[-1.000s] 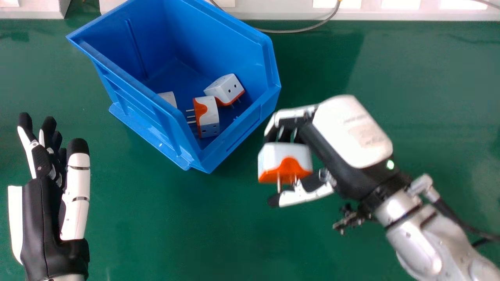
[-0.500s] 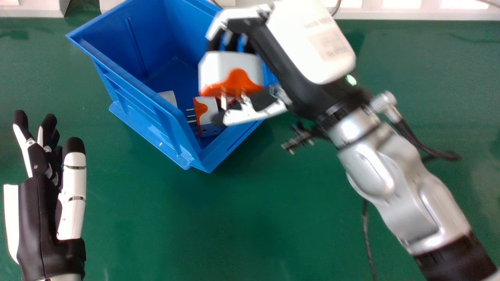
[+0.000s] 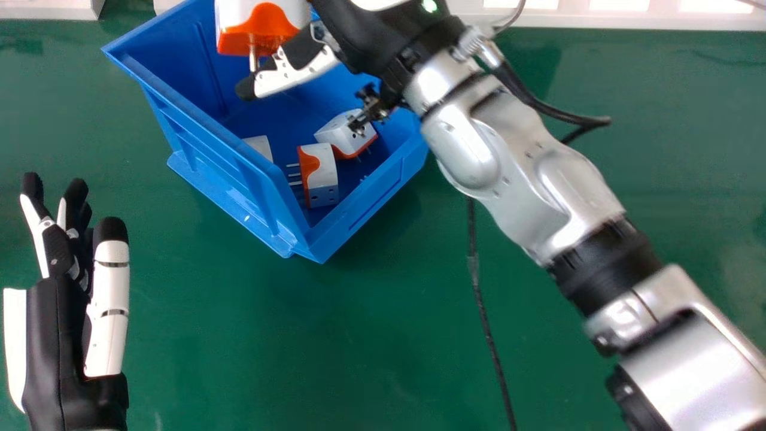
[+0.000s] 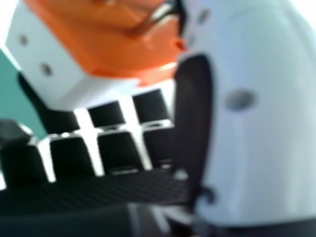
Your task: Pick all objects and put in blue box
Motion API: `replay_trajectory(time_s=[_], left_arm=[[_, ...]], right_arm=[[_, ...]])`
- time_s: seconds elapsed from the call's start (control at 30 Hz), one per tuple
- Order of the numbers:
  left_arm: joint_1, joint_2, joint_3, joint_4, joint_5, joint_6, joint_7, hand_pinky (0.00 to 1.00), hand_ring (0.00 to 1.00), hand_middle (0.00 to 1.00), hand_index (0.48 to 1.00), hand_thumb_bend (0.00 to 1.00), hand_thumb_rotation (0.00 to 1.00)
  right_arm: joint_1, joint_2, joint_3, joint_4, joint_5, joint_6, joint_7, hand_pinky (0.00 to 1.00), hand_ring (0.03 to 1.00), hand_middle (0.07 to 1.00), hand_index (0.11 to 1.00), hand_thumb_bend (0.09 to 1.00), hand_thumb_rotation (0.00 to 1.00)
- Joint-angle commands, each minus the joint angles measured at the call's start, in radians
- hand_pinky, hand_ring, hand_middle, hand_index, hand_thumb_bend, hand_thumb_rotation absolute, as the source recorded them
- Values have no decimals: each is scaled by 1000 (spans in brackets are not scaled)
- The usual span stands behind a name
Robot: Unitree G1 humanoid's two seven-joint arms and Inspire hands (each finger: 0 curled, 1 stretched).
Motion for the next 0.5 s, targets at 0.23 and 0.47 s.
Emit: replay_trajectory(time_s=[0.23,0.47], left_arm=[[34,-11,2,-71,13,51,18,1000,994,986,986,306,805],[46,-10,3,-71,32,36,15,1000,1000,991,997,344,841]], right_arm=[[-163,86,23,296,65,42,3,262,371,471,485,487,141],[-174,115,68,406,49,72,-18,280,402,501,487,488,142]])
